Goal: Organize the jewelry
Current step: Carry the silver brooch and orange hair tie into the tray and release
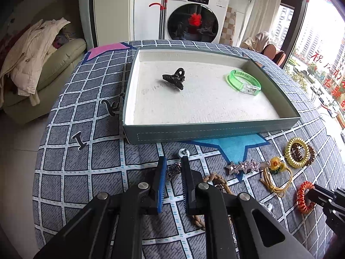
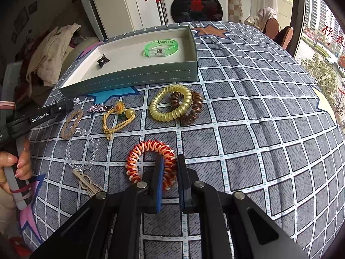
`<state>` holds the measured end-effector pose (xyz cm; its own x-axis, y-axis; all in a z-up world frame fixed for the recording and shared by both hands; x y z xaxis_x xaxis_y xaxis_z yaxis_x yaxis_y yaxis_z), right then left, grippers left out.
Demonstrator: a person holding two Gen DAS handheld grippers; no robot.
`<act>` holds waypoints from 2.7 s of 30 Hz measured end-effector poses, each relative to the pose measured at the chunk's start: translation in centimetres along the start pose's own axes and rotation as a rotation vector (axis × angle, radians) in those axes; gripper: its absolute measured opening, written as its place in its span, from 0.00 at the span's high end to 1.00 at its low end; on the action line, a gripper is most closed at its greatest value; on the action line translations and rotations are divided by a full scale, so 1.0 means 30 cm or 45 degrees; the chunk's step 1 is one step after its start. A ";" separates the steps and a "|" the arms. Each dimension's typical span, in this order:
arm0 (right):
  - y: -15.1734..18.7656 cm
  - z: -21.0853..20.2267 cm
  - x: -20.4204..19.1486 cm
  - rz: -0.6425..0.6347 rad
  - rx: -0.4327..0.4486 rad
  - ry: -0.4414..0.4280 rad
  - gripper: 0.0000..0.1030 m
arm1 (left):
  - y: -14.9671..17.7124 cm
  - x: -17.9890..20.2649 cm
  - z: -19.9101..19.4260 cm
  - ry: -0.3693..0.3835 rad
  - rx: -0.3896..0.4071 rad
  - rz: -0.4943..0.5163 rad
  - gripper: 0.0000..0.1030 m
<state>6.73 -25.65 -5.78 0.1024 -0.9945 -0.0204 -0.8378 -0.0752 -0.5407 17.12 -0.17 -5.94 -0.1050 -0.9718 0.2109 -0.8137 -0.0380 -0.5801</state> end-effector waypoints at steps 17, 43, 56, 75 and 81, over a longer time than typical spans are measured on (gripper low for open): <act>-0.293 -0.064 -0.020 -0.048 0.149 -0.109 0.88 | -0.165 0.054 -0.115 0.093 0.109 0.008 0.68; -0.586 0.381 0.040 0.055 -0.068 -0.099 0.88 | -0.318 0.088 0.240 -0.094 -0.062 0.122 0.68; -0.612 0.411 0.015 -0.013 -0.005 0.000 0.84 | -0.326 0.088 0.254 -0.161 0.052 0.113 0.67; -0.559 0.207 0.003 0.048 0.141 -0.084 0.49 | -0.294 0.072 0.078 -0.125 0.193 0.060 0.67; -0.496 0.148 0.000 0.058 0.150 -0.095 0.44 | -0.249 0.047 -0.001 -0.111 0.207 0.040 0.48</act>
<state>21.57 -24.19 -1.47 0.1086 -0.9883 -0.1073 -0.7744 -0.0164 -0.6325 23.02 -1.26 -1.28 -0.0733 -0.9894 0.1257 -0.7066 -0.0374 -0.7066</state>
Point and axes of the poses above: each gripper's, at about its wrist camera, not at the fingertips, and z roughly the way its jaws point, x to its right, y to its underside, the point moved 1 cm from there along z, roughly the way its jaws point, and after that the axes turned 8 degrees about -z, right-handed, at the moved point
